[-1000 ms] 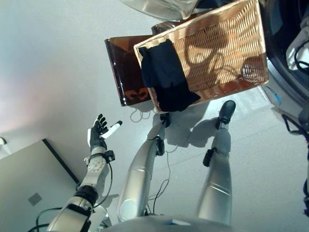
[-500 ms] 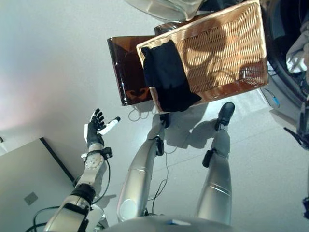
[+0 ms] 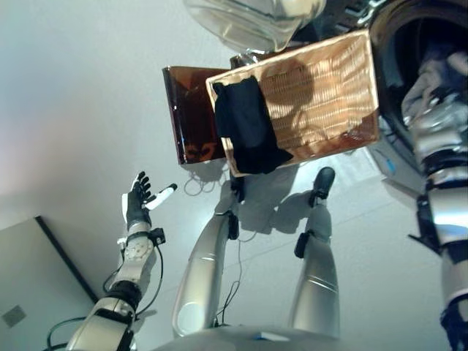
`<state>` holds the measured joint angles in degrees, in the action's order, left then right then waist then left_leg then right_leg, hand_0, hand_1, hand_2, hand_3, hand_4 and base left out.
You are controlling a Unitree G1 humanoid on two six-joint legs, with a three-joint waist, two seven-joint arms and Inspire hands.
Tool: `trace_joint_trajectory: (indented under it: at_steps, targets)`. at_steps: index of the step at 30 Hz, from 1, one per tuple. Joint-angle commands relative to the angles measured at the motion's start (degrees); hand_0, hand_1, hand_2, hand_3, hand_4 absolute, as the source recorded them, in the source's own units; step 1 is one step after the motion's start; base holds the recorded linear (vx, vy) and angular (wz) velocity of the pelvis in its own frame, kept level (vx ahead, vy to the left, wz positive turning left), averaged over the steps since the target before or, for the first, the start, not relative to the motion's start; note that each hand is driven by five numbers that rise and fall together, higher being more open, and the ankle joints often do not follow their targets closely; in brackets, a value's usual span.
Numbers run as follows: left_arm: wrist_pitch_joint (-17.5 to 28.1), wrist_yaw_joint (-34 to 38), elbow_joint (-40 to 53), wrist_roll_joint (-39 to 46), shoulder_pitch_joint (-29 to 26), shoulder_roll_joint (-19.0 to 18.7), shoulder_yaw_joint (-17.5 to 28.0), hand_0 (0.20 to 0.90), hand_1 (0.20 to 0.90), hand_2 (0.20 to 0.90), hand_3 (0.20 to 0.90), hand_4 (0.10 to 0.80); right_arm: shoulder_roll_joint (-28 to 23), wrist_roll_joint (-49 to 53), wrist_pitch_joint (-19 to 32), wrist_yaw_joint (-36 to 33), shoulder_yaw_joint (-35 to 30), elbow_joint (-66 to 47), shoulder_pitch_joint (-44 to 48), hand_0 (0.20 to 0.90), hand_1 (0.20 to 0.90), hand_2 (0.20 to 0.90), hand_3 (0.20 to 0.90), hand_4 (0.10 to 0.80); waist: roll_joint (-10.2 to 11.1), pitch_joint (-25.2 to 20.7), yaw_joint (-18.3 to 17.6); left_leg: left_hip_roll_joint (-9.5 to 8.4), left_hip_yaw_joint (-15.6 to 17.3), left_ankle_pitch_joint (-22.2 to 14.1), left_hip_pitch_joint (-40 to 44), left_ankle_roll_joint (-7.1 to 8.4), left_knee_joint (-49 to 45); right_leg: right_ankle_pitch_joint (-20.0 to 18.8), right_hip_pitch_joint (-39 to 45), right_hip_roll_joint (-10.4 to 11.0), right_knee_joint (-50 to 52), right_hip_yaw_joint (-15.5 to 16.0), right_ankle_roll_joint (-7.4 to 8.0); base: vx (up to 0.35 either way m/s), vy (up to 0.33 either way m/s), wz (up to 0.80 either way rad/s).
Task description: Pick up the clothes and place them into the washing machine
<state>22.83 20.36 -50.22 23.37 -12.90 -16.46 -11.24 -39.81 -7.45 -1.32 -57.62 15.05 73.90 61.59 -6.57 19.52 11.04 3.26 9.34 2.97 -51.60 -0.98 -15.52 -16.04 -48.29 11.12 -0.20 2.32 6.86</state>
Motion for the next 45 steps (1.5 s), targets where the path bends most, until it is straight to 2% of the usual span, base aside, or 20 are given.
trace_joint_trajectory:
  at_steps: [1, 6, 10, 17, 24, 35, 45]
  targets:
    - [1.5, 2.6, -2.8, -1.2, 3.3, -0.6, 3.1, 0.900, 0.900, 0.900, 0.900, 0.800, -3.1, -3.4, 2.0, -3.5, 1.6, -3.3, -3.6, 0.900, 0.900, 0.900, 0.900, 0.800, -3.3, -2.8, 2.7, -1.48, -1.6, 6.5, 10.7, 3.91, 20.0, 3.3, 5.2, -1.8, 0.3, 2.2, 0.65, 0.000, 0.000, 0.00]
    - [1.3, 3.2, -4.1, -1.9, 3.6, -0.4, 3.3, 0.900, 0.900, 0.900, 0.900, 0.800, 0.4, -3.6, 3.3, -3.1, 0.9, -3.5, -7.3, 0.900, 0.900, 0.900, 0.900, 0.800, -2.3, -2.8, 2.2, -1.53, -1.7, 6.3, 11.6, 3.82, 20.0, 3.0, 6.9, -1.8, -0.6, 2.5, 0.67, 0.005, 0.001, 0.02]
    - [1.2, 3.4, -5.7, -2.5, 3.9, 0.3, 3.4, 0.900, 0.900, 0.900, 0.900, 0.800, 5.8, -5.1, 4.6, -1.7, 1.9, -3.2, -12.0, 0.900, 0.900, 0.900, 0.900, 0.800, -1.2, -3.1, 1.8, -1.54, -1.6, 6.1, 13.0, 3.79, 20.1, 2.8, 9.0, -1.9, -1.4, 3.0, 0.80, 0.009, 0.003, 0.00]
    - [0.3, 4.5, -8.5, -4.1, 4.4, 0.5, 5.5, 0.900, 0.900, 0.900, 0.900, 0.800, 10.0, -8.9, 7.2, 3.9, 5.6, -12.7, -19.0, 0.900, 0.900, 0.900, 0.900, 0.800, 1.1, -3.3, 0.4, -1.45, -1.9, 5.8, 15.1, 3.77, 20.2, 2.6, 11.5, -2.0, -1.5, 3.4, 0.81, 0.011, -0.001, -0.01]
    - [-0.6, 5.4, -10.8, -5.0, 4.6, 0.7, 7.0, 0.900, 0.900, 0.900, 0.900, 0.800, 13.3, -9.6, 9.4, 7.4, 7.1, -20.7, -22.2, 0.900, 0.900, 0.900, 0.900, 0.800, 3.2, -3.3, -0.6, -1.18, -2.2, 5.5, 17.0, 3.73, 20.4, 2.7, 13.7, -2.3, -1.8, 3.7, 0.87, 0.008, 0.000, 0.00]
    - [-1.0, 5.9, -12.6, -5.8, 4.0, 1.6, 6.4, 0.900, 0.900, 0.900, 0.900, 0.800, 19.0, -13.9, 8.4, 11.9, 14.7, -19.8, -19.3, 0.900, 0.900, 0.900, 0.900, 0.800, 5.0, -3.6, -0.2, -1.27, -3.3, 5.0, 19.8, 3.58, 20.5, 3.1, 17.2, -2.6, -2.3, 4.4, 0.76, 0.018, -0.001, 0.02]
    - [-1.0, 6.1, -12.8, -4.7, 3.4, 1.7, 5.7, 0.900, 0.900, 0.900, 0.900, 0.800, 23.7, -9.9, 10.4, 14.8, 17.3, -21.1, -14.8, 0.900, 0.900, 0.900, 0.900, 0.800, 5.9, -2.7, 0.7, -1.50, -4.3, 5.3, 20.2, 3.79, 20.5, 3.1, 18.4, -2.9, -2.8, 4.8, 0.67, 0.002, 0.000, 0.01]
